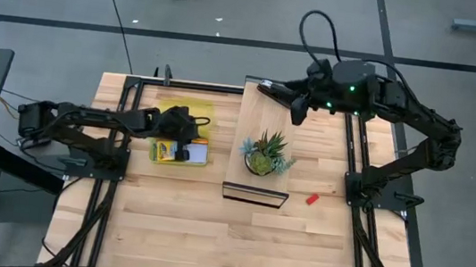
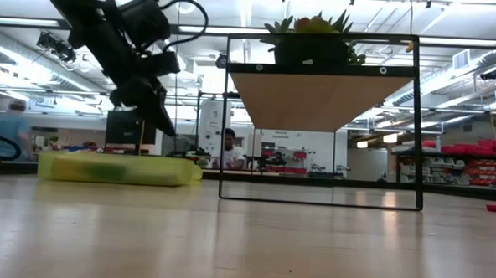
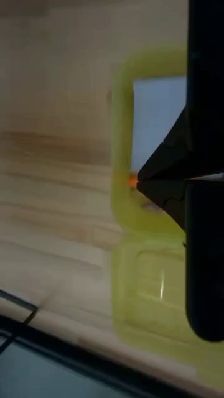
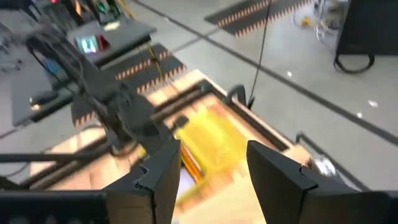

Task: Pack school essentials
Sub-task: Put the red eraser into the yellow supply box

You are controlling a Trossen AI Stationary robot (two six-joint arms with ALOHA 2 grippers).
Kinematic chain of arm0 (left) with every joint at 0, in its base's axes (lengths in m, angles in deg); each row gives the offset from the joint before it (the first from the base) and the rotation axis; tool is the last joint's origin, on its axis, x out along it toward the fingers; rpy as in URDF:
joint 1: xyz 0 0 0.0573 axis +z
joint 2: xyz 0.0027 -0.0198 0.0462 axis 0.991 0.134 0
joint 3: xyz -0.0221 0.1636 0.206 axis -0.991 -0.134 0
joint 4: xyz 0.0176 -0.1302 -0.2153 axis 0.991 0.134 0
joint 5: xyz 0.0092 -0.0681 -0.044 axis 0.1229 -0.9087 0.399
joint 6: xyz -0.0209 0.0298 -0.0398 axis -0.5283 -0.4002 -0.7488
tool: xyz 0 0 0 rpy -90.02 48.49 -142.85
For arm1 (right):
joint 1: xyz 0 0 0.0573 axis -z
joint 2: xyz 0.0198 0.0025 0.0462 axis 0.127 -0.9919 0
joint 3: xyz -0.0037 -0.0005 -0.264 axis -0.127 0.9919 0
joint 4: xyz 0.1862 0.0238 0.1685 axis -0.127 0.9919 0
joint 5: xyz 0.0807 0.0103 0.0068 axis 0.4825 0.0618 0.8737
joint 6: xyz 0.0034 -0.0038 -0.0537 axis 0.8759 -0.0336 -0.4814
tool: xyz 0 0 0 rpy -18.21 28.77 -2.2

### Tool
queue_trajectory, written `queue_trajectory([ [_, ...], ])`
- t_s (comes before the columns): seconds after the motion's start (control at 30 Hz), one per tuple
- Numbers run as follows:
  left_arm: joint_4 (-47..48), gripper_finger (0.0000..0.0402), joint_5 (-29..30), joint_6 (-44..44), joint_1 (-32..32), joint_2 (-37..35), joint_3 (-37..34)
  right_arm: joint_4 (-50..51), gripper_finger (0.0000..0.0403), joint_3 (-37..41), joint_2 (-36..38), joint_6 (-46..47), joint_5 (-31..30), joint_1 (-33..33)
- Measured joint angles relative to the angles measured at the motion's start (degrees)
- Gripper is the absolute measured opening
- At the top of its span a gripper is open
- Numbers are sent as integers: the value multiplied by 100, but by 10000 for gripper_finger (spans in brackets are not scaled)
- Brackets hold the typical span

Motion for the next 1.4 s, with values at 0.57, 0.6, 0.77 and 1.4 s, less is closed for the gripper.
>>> queue_trajectory([
  [0.57,210,17,-834,-1492,0,-1304,-2,2944,190,842,299,533,476,-657],
  [0.6,175,14,-836,-1567,0,-1376,0,2942,190,1034,392,543,531,-677],
  [0.77,268,7,-1038,-1933,-9,-1825,0,2722,186,2160,982,792,828,-779],
  [1.4,-210,8,-1390,-2733,-992,-2949,0,1378,177,5674,1388,-610,1968,-1206],
])
